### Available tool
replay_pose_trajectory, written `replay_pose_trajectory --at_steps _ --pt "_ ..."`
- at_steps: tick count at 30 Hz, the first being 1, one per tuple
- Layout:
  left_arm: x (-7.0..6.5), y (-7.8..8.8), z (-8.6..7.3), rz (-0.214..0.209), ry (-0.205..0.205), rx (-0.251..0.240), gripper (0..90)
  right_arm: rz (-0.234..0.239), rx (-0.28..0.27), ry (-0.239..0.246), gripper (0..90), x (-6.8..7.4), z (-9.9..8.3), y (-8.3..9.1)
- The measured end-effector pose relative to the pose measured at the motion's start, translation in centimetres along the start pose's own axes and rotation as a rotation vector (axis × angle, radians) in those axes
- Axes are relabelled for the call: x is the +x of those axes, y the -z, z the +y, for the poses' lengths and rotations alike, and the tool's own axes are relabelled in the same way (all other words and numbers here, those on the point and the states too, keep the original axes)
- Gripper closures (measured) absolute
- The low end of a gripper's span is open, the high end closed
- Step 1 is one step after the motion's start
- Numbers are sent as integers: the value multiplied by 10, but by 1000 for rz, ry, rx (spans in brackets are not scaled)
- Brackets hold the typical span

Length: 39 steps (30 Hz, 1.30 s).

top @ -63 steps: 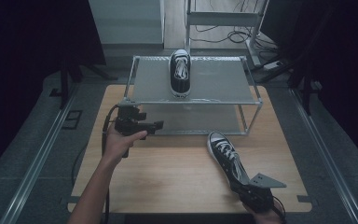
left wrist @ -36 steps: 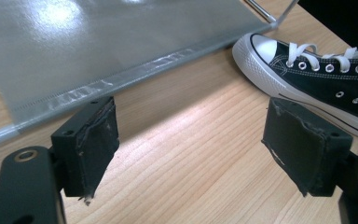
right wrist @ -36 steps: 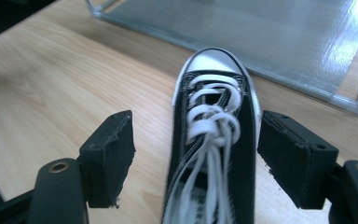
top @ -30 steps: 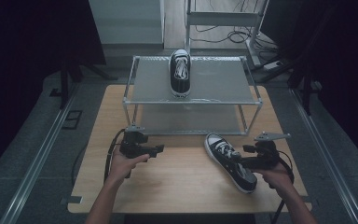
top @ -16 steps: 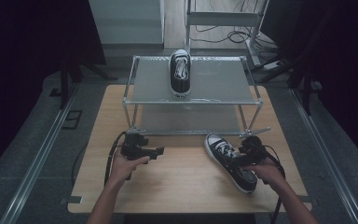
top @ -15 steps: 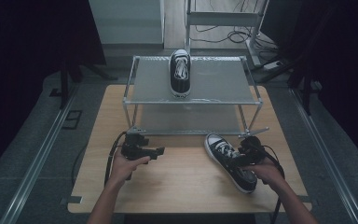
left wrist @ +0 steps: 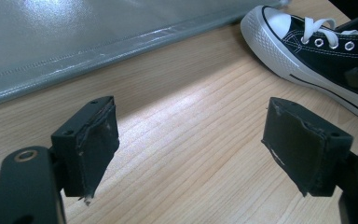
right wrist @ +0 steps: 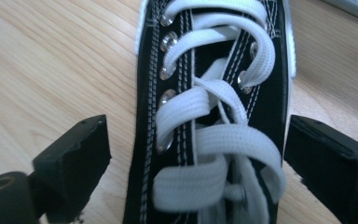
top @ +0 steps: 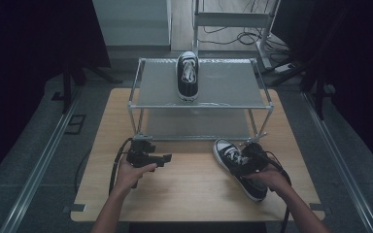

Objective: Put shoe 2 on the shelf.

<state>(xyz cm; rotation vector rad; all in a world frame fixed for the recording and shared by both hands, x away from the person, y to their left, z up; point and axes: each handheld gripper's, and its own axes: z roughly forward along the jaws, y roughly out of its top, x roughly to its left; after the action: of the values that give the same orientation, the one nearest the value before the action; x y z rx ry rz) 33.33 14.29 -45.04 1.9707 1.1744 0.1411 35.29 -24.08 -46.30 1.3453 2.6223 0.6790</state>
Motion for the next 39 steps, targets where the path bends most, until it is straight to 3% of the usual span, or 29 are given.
replay_pose_trajectory --at_steps 2,8,13,18,22,29,39 --pt "0 1 0 -2 2 -4 187 -36 37 -2 41 1 1 -5" --pt "3 1 0 -5 14 -6 187 -44 82 -15 91 -1 3 -13" --pt "4 1 0 -6 14 -7 187 -9 85 -36 123 -7 4 -13" --pt "4 2 -1 -6 14 -6 187 3 72 -56 139 -9 2 -10" --pt "5 1 -1 -4 20 -6 187 44 68 -96 147 -13 1 -6" --pt "6 2 -2 -3 27 -9 187 113 5 -136 149 -10 -1 8" --pt "9 5 -4 -8 42 -17 189 176 -39 -111 155 3 6 30"
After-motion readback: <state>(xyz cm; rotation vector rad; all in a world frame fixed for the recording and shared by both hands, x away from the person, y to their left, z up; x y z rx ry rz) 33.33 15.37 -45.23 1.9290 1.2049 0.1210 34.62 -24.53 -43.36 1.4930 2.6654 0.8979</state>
